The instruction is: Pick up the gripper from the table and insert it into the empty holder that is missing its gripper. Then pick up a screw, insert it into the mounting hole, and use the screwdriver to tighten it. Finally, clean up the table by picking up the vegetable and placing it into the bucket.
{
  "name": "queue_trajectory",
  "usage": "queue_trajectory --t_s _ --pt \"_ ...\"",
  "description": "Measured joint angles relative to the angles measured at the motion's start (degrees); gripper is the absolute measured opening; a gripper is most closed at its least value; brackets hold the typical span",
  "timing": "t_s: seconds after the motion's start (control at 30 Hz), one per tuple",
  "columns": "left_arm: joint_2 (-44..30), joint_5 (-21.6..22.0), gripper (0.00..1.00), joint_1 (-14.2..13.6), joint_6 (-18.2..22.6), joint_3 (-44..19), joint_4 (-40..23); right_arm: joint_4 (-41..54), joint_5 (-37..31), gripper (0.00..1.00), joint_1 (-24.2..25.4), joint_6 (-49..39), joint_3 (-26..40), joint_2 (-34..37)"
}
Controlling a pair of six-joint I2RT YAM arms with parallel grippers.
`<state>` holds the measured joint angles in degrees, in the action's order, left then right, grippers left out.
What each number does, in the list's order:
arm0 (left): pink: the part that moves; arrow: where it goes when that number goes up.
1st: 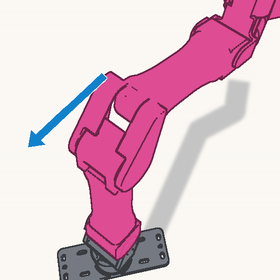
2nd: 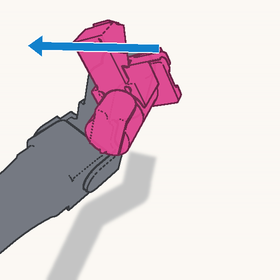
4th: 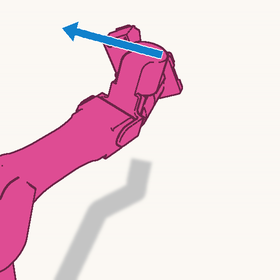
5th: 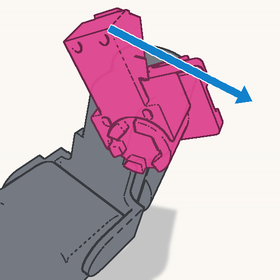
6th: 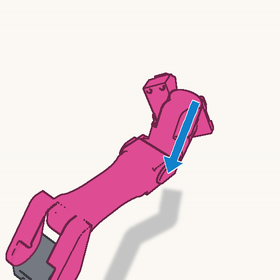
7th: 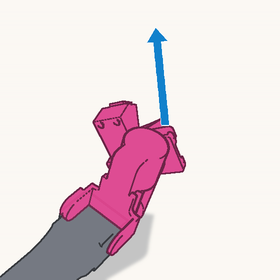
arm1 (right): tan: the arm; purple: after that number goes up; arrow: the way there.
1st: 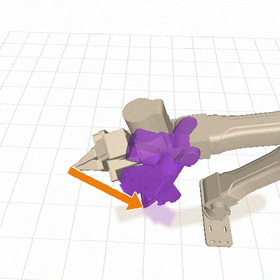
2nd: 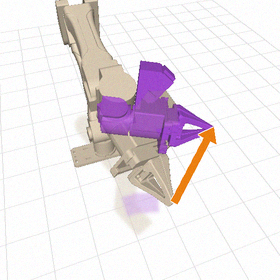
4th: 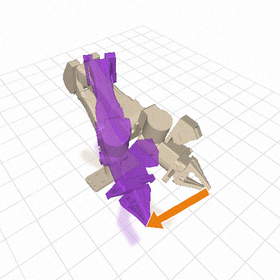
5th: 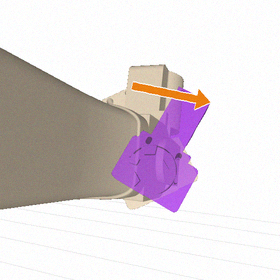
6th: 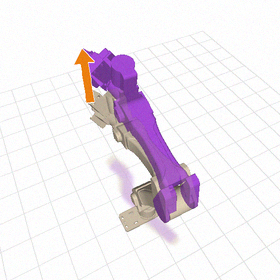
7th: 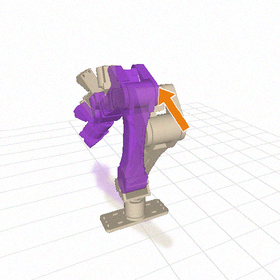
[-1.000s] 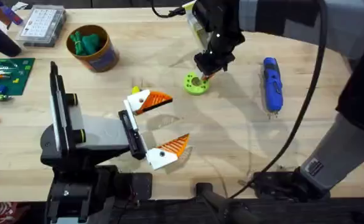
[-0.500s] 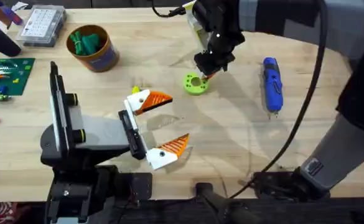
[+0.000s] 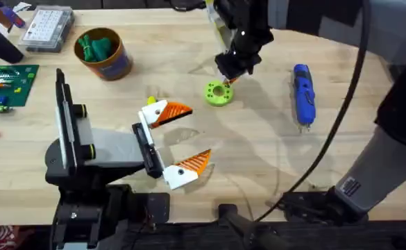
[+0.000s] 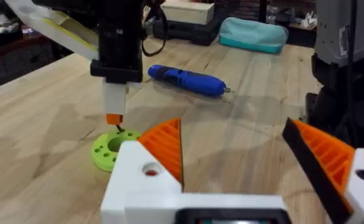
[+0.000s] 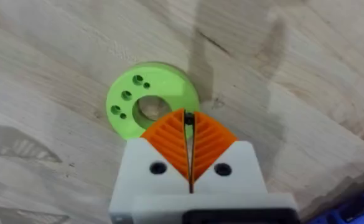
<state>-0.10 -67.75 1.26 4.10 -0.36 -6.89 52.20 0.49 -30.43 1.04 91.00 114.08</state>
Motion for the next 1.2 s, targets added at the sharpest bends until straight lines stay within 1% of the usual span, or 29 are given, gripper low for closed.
queue_trajectory --t_s 0.17,0.37,0.67,0.93,1.03,1.2 --pt "0.0 0.0 0.986 0.0 0.0 0.0 0.01 2.0 0.0 0.004 -0.01 -0.16 2.71 -1.02" --pt "0.0 0.0 0.986 0.0 0.0 0.0 0.01 7.79 0.0 0.004 0.0 -1.8 7.76 -3.36" --pt "0.0 0.0 0.986 0.0 0.0 0.0 -0.01 19.09 0.02 0.004 -0.01 -5.98 19.34 -3.85" --pt "0.0 0.0 0.986 0.0 0.0 0.0 0.01 25.36 0.0 0.004 -0.18 -8.21 28.87 -3.86" --pt "0.0 0.0 0.986 0.0 0.0 0.0 0.01 26.11 0.02 0.004 -0.31 -8.71 30.61 -4.01" --pt "0.0 0.0 0.986 0.0 0.0 0.0 -0.02 26.24 0.04 0.004 -0.51 -8.99 30.78 -4.87"
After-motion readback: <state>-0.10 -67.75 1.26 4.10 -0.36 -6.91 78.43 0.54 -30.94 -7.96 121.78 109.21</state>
